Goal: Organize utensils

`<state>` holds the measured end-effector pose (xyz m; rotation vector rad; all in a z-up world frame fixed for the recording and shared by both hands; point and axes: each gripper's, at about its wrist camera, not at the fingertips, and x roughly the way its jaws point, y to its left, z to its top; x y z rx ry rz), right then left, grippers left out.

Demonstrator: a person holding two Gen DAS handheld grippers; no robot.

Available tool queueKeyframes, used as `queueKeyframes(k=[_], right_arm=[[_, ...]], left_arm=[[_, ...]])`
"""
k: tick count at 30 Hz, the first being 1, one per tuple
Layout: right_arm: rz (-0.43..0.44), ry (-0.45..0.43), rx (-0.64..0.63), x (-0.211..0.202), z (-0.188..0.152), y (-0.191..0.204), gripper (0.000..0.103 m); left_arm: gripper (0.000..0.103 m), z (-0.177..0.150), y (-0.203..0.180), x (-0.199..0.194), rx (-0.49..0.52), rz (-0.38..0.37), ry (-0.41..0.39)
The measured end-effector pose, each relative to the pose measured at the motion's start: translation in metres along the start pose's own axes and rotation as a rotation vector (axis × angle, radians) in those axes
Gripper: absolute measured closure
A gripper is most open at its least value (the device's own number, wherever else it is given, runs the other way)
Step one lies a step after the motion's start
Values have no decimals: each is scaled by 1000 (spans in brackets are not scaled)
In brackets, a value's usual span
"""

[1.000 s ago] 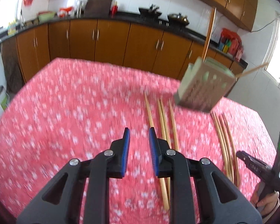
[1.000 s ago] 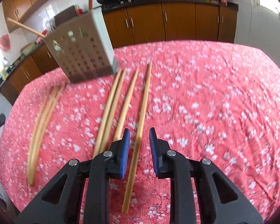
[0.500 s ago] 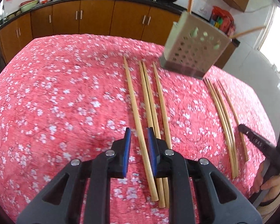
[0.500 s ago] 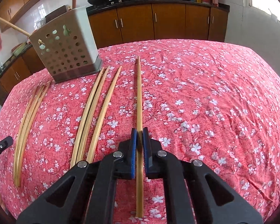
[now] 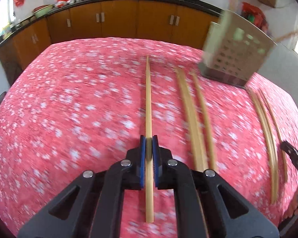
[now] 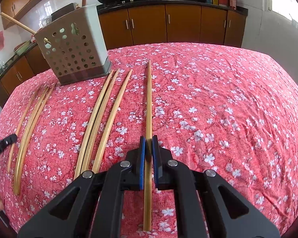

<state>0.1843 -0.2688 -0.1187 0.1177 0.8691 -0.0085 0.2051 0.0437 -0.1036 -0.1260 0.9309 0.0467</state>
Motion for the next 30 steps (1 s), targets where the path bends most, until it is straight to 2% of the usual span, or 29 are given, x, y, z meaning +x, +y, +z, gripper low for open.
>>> queueKeyframes(k=[5, 9, 18, 30], right_arm=[[-26, -4, -3, 8, 9, -3, 95], [-30, -4, 19, 15, 16, -8, 95], [-23, -5, 24, 17, 16, -9, 95], [-14, -7, 31, 15, 16, -11, 95]], left_arm=[[94, 9, 18, 6, -11, -11, -13], [93, 8, 19, 5, 5, -17, -36], [93, 3, 32, -1, -36, -59, -39], [93, 3, 30, 0, -40, -62, -39]])
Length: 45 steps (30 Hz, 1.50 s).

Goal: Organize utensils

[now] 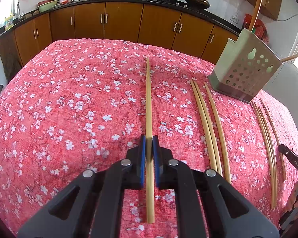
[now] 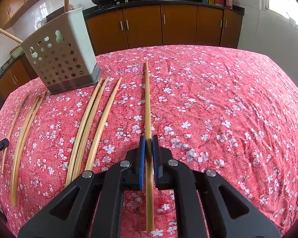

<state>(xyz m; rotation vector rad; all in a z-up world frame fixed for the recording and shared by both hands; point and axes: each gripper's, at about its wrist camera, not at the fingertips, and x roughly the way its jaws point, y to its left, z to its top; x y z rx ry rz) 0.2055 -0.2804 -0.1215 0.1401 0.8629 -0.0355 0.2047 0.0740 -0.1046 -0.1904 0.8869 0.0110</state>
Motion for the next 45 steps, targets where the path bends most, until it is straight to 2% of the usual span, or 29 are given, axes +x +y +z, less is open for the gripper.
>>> queueKeyframes(k=[35, 39, 45], right_arm=[[11, -2, 16, -1, 0, -2, 94], [-11, -2, -7, -3, -3, 3, 94], [14, -1, 17, -8, -8, -3, 94]], left_arm=[[93, -1, 2, 0, 0, -1, -1], [93, -2, -6, -1, 53, 34, 4], [93, -13, -14, -7, 99, 65, 8]])
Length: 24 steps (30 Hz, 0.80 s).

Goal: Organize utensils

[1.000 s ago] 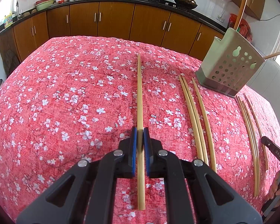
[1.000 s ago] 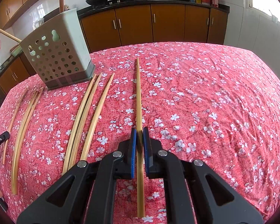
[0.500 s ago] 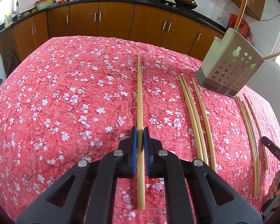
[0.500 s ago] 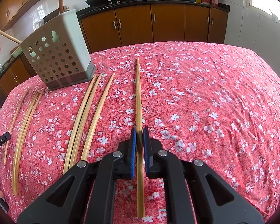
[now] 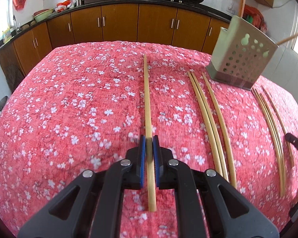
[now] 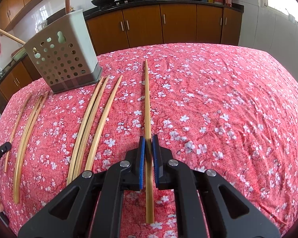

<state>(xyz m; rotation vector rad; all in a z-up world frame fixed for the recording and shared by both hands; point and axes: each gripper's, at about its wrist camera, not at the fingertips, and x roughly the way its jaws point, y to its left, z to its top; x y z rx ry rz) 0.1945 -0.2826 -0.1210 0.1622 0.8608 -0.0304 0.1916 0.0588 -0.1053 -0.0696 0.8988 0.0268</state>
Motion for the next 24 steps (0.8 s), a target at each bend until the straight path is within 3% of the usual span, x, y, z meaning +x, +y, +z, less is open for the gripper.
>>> queueKeyframes(k=[8, 10, 24], right_arm=[[-3, 2, 2, -3, 1, -1, 95], [8, -32, 16, -14, 3, -5, 95], [51, -361, 38, -105, 48, -12, 95]], left_arm=[[95, -2, -2, -1, 12, 4, 9], [95, 2, 0, -7, 0, -10, -1], [95, 56, 9, -106, -78, -104, -291]])
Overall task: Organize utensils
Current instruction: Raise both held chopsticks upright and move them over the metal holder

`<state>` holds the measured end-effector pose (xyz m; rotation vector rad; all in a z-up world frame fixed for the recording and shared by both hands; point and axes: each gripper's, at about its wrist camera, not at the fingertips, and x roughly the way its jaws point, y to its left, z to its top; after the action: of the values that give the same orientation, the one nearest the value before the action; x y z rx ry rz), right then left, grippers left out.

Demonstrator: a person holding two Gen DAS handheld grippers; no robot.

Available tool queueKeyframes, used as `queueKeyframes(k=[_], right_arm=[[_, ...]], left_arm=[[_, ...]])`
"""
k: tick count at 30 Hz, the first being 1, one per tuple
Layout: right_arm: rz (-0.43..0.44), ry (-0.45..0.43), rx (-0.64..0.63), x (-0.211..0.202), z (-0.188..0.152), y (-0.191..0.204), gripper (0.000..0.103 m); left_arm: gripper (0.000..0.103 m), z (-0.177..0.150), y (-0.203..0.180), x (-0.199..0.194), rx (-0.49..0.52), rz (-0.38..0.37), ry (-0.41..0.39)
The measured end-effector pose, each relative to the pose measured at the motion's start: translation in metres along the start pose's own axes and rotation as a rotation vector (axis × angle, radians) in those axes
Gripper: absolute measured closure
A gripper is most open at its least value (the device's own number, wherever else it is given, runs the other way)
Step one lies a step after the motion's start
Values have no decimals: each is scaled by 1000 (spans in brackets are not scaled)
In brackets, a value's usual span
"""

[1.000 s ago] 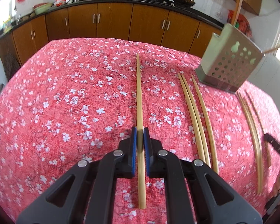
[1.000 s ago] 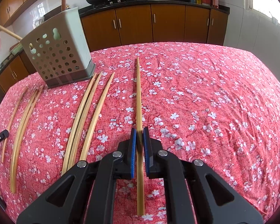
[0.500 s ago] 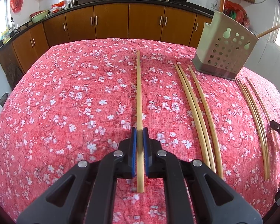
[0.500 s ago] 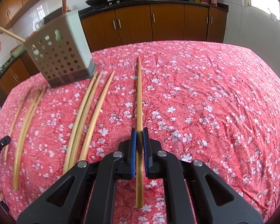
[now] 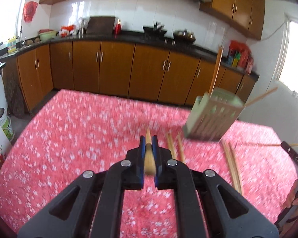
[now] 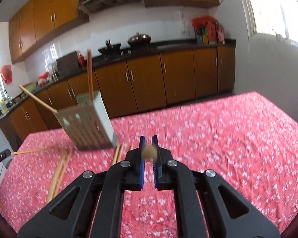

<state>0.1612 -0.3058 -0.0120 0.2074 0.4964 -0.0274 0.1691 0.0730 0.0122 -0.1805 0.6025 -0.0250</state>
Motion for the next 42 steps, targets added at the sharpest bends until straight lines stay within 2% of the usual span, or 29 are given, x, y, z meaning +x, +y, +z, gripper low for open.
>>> queueKeyframes(k=[9, 14, 23, 26, 30, 37, 42], right_arm=[[19, -63, -1, -7, 30, 8, 95], [96, -116, 8, -22, 56, 22, 95], [249, -232, 23, -52, 98, 47, 95], [264, -269, 17, -54, 108, 56, 95], [273, -310, 15, -50, 121, 64, 95], [250, -307, 0, -15, 121, 73, 95], [232, -233, 6, 19, 114, 75, 95]], left_arm=[[95, 42, -10, -17, 25, -6, -85], [95, 60, -26, -30, 64, -47, -118], [95, 84, -64, -58, 102, -202, -168], [95, 95, -76, -65, 98, -236, -210], [95, 115, -91, -70, 78, -240, -292], [95, 137, -110, -36, 26, -206, -332], [95, 135, -122, 8, 53, -168, -262]])
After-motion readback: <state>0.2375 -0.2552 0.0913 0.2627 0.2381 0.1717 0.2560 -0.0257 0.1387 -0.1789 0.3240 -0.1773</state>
